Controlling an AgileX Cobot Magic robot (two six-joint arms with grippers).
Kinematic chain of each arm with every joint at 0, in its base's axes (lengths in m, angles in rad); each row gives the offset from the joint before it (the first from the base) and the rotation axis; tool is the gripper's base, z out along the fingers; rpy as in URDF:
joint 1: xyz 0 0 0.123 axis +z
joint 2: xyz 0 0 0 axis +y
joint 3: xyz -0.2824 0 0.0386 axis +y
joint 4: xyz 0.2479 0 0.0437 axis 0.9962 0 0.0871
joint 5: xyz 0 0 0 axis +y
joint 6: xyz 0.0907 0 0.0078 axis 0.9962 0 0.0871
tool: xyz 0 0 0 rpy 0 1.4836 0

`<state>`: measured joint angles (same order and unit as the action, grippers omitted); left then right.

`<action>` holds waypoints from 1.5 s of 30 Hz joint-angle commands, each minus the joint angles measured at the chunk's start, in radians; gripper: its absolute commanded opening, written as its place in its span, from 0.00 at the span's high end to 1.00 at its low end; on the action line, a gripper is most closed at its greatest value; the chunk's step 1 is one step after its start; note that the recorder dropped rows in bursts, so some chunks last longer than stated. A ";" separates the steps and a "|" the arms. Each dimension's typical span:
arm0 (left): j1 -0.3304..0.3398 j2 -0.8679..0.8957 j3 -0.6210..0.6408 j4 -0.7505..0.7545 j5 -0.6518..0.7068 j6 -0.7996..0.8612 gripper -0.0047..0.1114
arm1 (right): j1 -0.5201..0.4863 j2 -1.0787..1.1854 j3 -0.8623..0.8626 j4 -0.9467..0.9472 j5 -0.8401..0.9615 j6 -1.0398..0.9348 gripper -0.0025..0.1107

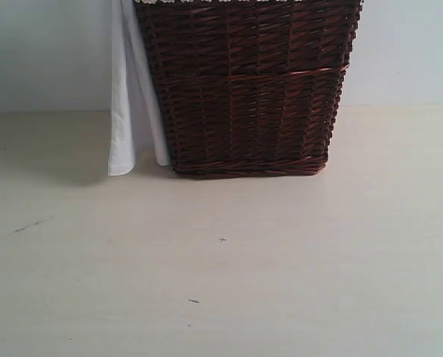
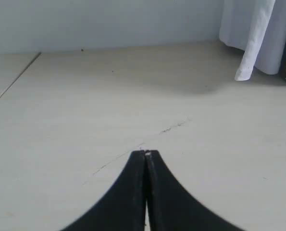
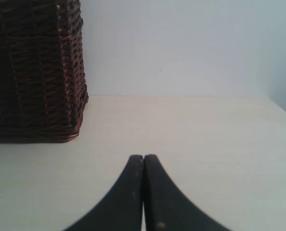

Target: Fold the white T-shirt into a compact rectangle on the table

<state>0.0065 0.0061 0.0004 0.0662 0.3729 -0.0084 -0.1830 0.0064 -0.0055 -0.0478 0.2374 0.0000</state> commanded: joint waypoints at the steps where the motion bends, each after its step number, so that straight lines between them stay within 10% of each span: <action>1: -0.007 -0.006 0.000 0.000 -0.005 0.001 0.96 | 0.002 -0.006 0.005 -0.003 -0.016 0.000 0.98; 16: -0.007 -0.006 0.000 0.112 -0.060 0.034 0.96 | 0.002 -0.006 0.005 -0.003 -0.120 0.000 0.98; 31: -0.007 -0.006 0.000 0.107 -1.076 0.022 0.96 | 0.002 -0.006 0.005 -0.005 -0.904 0.143 0.98; 36: -0.007 -0.006 0.000 0.119 -1.241 -0.396 0.96 | 0.002 -0.006 -0.033 -0.110 -1.072 0.395 0.98; 45: -0.007 0.400 -0.467 0.240 -1.143 -0.529 0.96 | 0.002 0.288 -0.430 -0.251 -0.891 0.525 0.97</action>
<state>0.0065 0.3120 -0.3981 0.3018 -0.7985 -0.5265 -0.1830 0.2089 -0.3767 -0.2872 -0.7133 0.5193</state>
